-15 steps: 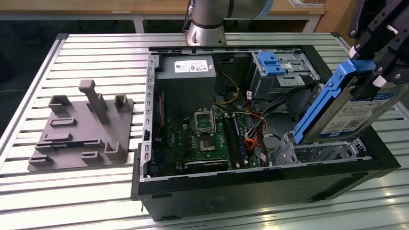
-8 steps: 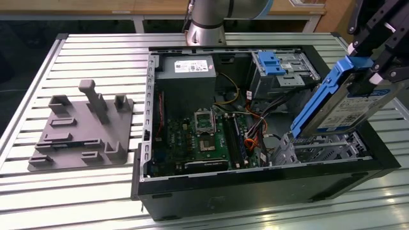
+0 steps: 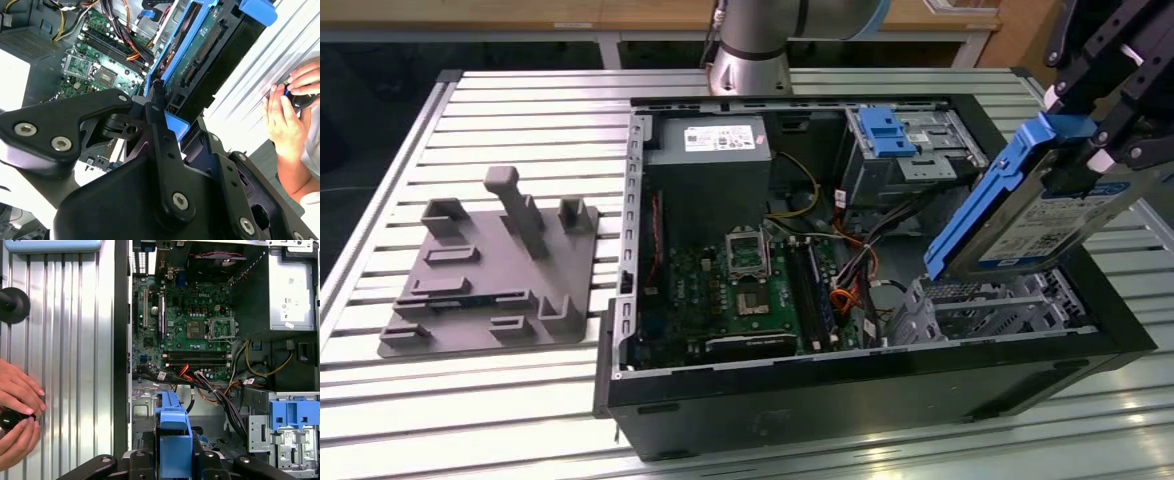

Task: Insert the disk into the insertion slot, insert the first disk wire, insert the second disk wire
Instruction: 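Insert the disk into the insertion slot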

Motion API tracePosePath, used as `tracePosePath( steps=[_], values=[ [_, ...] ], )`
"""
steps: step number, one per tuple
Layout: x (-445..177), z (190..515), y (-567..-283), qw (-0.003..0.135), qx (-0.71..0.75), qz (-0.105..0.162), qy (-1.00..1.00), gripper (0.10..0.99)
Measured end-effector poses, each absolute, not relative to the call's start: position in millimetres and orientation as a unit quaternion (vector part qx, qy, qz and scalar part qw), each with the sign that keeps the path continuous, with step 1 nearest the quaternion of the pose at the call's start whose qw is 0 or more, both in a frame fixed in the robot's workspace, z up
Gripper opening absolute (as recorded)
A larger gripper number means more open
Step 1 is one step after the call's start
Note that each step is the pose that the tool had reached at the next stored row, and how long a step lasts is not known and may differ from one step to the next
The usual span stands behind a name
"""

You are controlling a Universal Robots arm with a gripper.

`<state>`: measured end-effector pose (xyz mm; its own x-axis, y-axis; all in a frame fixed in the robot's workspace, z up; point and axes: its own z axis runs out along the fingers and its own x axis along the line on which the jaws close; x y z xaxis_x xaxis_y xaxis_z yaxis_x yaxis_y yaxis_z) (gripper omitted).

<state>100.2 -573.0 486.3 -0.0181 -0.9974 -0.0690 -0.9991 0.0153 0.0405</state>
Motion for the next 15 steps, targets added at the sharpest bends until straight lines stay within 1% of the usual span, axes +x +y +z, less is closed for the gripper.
tracePosePath(
  steps=[15],
  values=[
    [112, 486, -573, 0.011, -0.701, 0.039, 0.712, 0.365]
  ],
)
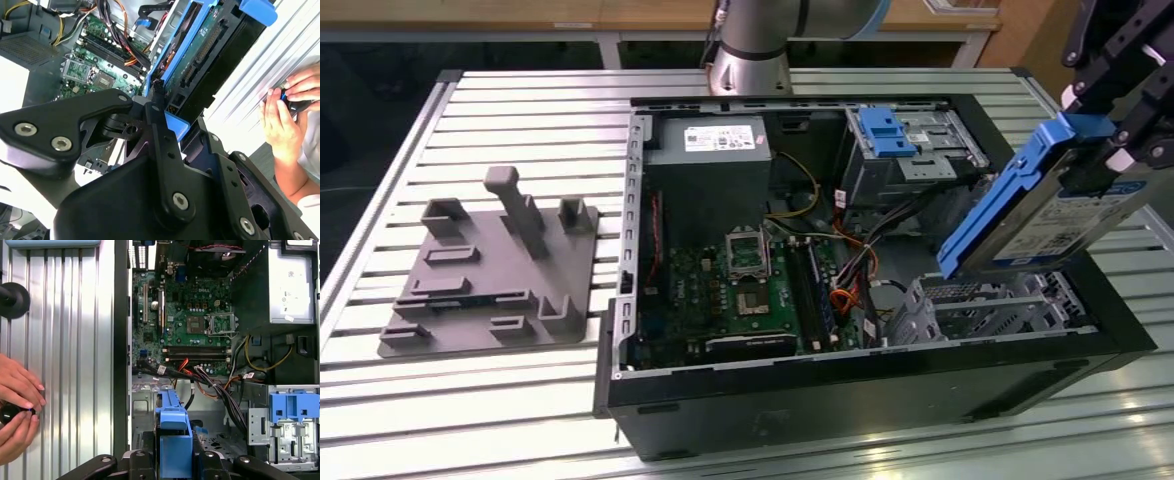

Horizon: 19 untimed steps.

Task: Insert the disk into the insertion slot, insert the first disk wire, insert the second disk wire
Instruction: 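Insert the disk into the insertion slot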

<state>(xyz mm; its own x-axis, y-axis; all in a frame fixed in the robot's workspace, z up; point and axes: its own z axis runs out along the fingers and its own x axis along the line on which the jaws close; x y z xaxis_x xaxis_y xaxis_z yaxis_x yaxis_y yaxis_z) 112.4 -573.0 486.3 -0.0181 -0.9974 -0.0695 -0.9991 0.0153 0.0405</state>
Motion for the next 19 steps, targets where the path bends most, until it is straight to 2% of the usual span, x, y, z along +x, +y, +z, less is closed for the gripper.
tracePosePath(
  steps=[19],
  values=[
    [119.3, 485.5, -571.4, 0.011, -0.701, 0.039, 0.712, 0.365]
  ],
)
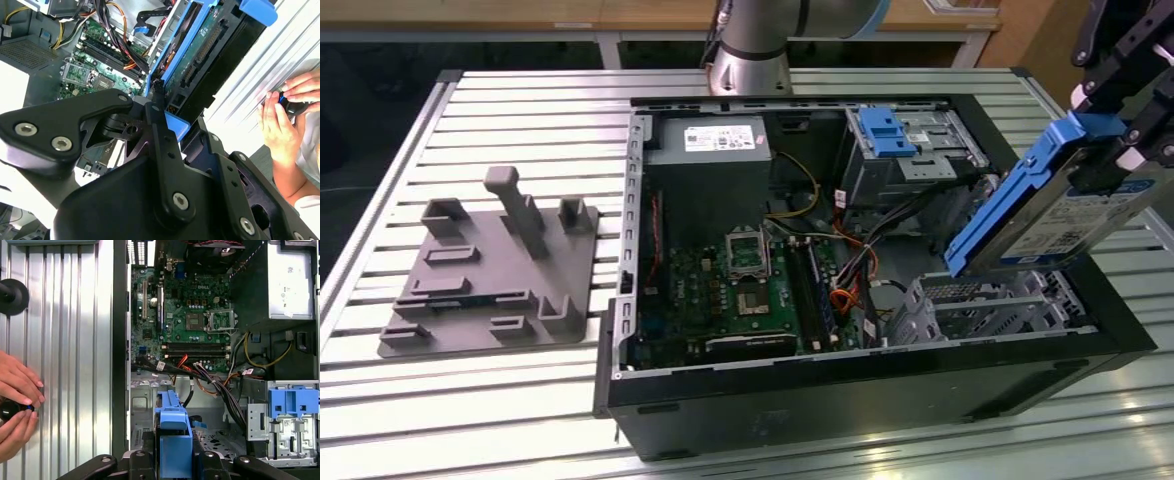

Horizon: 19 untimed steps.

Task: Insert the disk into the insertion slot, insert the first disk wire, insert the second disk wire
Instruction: 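Insert the disk into the insertion slot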

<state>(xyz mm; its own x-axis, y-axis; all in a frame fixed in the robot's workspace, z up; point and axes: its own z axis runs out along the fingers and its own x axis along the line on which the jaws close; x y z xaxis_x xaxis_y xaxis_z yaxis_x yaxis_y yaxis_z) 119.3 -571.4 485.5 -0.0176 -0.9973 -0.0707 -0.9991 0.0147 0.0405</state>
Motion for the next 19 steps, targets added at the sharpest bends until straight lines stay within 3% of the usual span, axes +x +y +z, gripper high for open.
tracePosePath(
  steps=[19],
  values=[
    [119.1, 477.1, -564.9, 0.011, -0.703, 0.039, 0.71, 0.365]
  ],
)
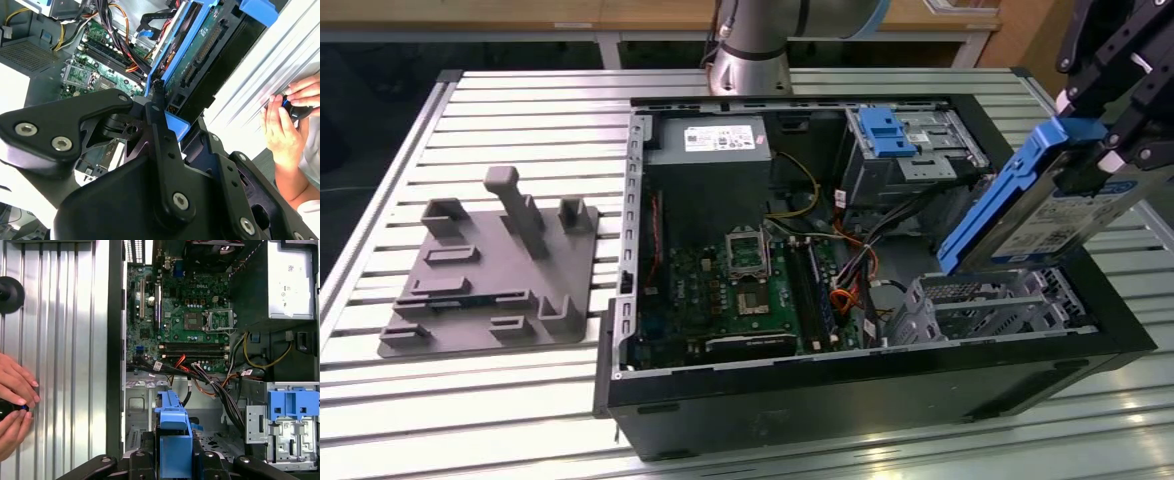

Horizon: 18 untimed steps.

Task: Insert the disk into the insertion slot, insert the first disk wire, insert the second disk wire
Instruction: 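Insert the disk into the insertion slot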

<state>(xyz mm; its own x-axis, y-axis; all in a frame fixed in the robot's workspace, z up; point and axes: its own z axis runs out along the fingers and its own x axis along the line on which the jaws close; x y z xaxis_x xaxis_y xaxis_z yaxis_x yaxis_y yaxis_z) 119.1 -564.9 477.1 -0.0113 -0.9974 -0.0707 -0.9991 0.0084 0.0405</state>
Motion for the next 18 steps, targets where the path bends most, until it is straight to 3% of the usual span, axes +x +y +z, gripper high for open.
tracePosePath(
  steps=[18],
  values=[
    [119.1, 470.5, -564.8, 0.011, -0.706, 0.039, 0.707, 0.365]
  ],
)
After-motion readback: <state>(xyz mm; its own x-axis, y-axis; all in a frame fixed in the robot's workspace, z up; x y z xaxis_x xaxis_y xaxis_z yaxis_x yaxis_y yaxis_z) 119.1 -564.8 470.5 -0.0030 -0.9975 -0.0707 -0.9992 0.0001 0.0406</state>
